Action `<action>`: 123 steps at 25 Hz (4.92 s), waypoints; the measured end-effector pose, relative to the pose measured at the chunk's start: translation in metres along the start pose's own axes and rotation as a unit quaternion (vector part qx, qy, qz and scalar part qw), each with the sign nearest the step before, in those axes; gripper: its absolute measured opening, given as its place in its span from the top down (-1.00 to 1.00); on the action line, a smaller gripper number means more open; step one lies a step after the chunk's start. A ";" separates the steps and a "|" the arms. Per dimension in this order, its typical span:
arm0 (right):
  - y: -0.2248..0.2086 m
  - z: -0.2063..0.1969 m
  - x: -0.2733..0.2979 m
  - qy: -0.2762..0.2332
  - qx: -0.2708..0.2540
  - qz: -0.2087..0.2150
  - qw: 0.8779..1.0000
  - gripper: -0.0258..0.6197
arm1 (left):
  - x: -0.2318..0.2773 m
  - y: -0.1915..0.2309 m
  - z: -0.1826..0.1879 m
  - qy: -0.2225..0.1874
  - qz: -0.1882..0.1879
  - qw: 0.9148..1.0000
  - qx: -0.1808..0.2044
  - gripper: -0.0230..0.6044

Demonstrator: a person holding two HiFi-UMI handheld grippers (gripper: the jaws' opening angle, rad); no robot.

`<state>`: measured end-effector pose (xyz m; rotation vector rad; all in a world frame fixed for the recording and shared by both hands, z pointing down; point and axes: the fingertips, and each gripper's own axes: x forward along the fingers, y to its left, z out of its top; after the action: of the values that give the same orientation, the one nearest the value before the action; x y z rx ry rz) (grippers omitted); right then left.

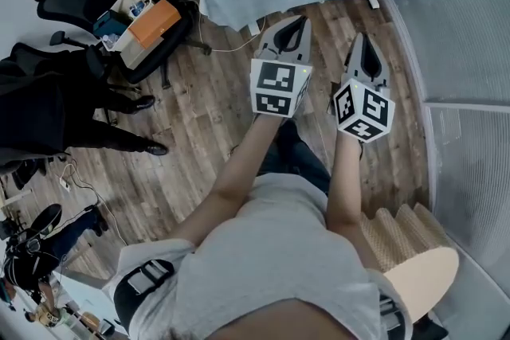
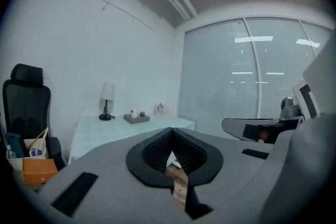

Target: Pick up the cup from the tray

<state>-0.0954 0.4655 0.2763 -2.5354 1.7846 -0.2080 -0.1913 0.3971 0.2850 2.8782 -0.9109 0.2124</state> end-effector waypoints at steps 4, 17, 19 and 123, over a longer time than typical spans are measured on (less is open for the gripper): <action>-0.013 -0.003 0.023 0.006 0.001 0.007 1.000 0.90 | 0.027 -0.001 0.002 0.002 0.005 1.000 0.002 0.91; -0.041 -0.011 0.094 0.022 0.021 0.009 0.999 0.90 | 0.106 0.013 0.006 0.015 0.007 1.000 0.008 0.91; -0.043 -0.010 0.111 0.023 0.019 0.008 1.000 0.90 | 0.121 0.021 0.007 0.014 0.008 1.000 0.006 0.91; -0.084 -0.087 0.857 0.222 -0.044 0.154 0.962 0.54 | 0.685 0.323 0.015 0.105 0.104 0.986 -0.083 0.91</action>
<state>0.2560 -0.3060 0.4483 -2.3511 2.3608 -0.7499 0.1782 -0.2532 0.4070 2.5496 -1.1278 0.4265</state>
